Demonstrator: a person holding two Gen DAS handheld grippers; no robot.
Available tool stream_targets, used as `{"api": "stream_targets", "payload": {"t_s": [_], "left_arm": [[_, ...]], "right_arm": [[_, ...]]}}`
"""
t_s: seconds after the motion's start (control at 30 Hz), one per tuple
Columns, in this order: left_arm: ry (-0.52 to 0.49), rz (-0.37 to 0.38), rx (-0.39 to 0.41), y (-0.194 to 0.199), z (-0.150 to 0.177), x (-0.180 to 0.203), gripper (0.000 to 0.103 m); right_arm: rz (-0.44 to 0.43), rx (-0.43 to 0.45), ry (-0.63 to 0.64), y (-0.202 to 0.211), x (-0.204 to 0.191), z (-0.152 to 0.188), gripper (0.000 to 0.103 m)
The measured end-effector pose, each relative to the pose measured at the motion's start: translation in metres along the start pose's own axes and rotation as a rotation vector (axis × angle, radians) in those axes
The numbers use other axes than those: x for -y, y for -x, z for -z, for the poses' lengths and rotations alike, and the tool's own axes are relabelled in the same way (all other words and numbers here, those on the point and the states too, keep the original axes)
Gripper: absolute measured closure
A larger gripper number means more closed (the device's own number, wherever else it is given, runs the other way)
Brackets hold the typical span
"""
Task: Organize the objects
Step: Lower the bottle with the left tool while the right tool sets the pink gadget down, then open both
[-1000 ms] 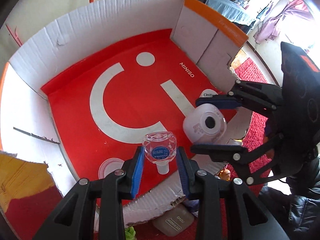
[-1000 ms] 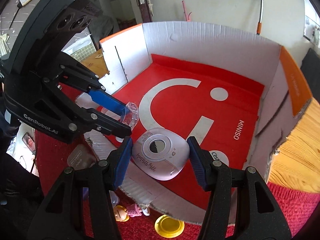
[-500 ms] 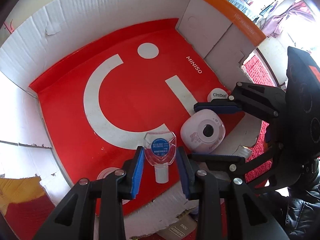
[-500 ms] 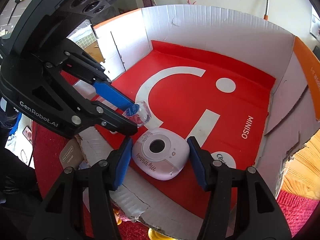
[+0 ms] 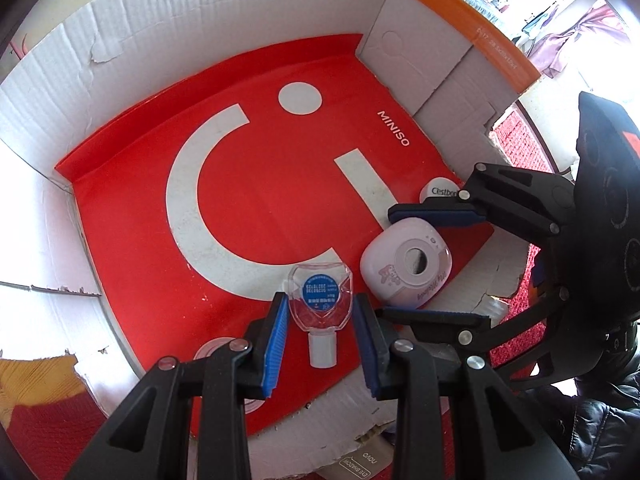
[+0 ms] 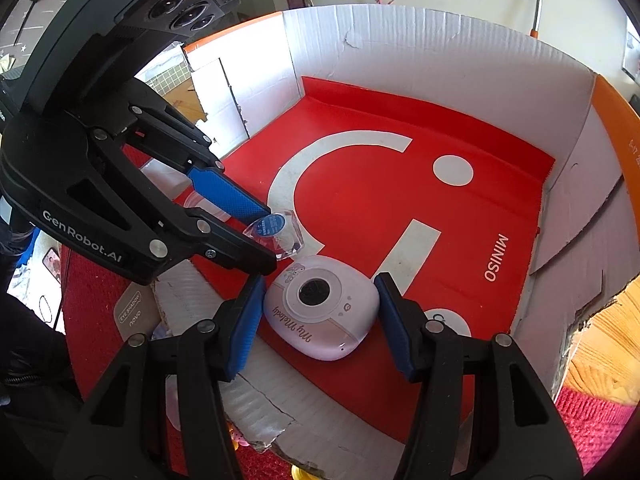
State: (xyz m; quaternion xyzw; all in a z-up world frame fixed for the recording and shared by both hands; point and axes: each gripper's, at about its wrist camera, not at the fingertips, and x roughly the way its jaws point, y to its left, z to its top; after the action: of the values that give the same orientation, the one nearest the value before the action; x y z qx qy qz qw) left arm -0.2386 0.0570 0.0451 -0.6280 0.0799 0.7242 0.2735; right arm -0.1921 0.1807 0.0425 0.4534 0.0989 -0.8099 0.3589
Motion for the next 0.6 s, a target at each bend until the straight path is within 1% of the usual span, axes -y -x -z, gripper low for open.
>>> {"api": "stream_targets", "payload": {"t_s": [0.6], "left_arm": [[-0.003, 0.01, 0.005, 0.0038, 0.0057, 0.005, 0.069]], "right_arm": [[0.01, -0.006, 0.018, 0.0061, -0.0101, 0.0032, 0.048]]}}
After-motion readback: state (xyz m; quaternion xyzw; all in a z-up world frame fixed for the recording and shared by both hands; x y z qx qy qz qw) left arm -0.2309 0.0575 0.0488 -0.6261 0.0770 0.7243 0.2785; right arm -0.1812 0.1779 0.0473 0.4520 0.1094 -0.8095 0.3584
